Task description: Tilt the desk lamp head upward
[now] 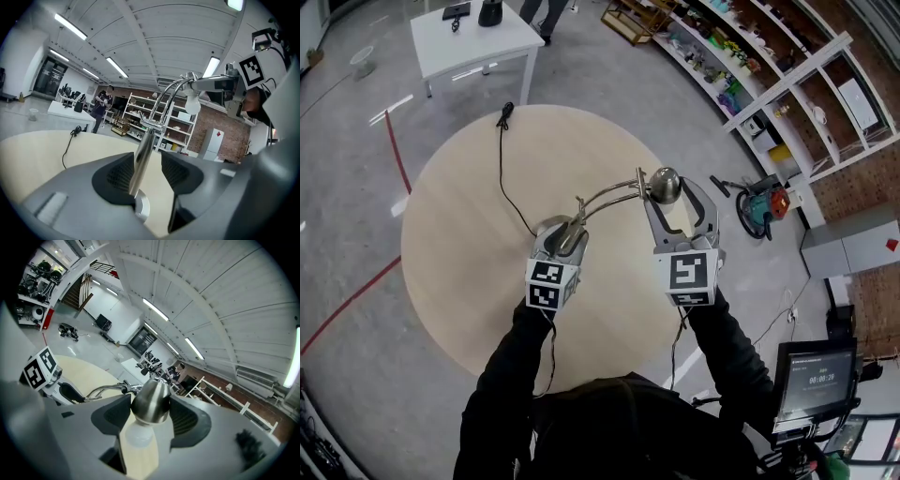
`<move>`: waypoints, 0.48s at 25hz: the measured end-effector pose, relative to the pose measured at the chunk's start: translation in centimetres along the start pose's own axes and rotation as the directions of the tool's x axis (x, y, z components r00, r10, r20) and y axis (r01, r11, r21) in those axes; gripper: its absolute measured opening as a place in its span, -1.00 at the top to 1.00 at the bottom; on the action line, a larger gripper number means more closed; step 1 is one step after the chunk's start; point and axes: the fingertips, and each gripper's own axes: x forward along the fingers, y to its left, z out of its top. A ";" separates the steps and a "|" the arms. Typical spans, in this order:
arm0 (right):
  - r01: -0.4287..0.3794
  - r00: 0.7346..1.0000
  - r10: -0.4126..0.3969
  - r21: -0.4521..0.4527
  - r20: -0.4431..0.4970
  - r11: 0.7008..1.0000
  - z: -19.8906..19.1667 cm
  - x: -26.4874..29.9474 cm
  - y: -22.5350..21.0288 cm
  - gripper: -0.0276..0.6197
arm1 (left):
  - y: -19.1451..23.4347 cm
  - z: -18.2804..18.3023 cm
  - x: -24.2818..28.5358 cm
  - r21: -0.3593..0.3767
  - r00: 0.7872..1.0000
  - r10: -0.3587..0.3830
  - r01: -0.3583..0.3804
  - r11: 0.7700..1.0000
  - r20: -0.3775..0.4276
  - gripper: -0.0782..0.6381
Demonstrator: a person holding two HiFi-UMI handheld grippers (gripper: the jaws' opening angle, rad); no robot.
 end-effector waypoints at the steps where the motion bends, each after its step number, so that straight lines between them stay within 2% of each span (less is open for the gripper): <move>1: 0.002 1.000 -0.002 -0.003 -0.004 1.000 0.5 0.0 0.7 0.07 | 0.5 -0.3 -0.6 -0.015 1.000 -0.007 0.007 1.000 0.003 0.25; 6: 0.014 1.000 -0.014 -0.052 -0.011 0.999 0.9 -0.3 2.4 0.07 | 0.9 -1.9 -1.0 -0.047 0.999 -0.039 0.040 0.998 0.026 0.25; 12: 0.022 0.999 -0.025 -0.108 -0.023 0.994 3.2 0.4 2.4 0.07 | 1.6 -0.8 -1.3 -0.099 0.996 -0.073 0.078 0.992 0.049 0.27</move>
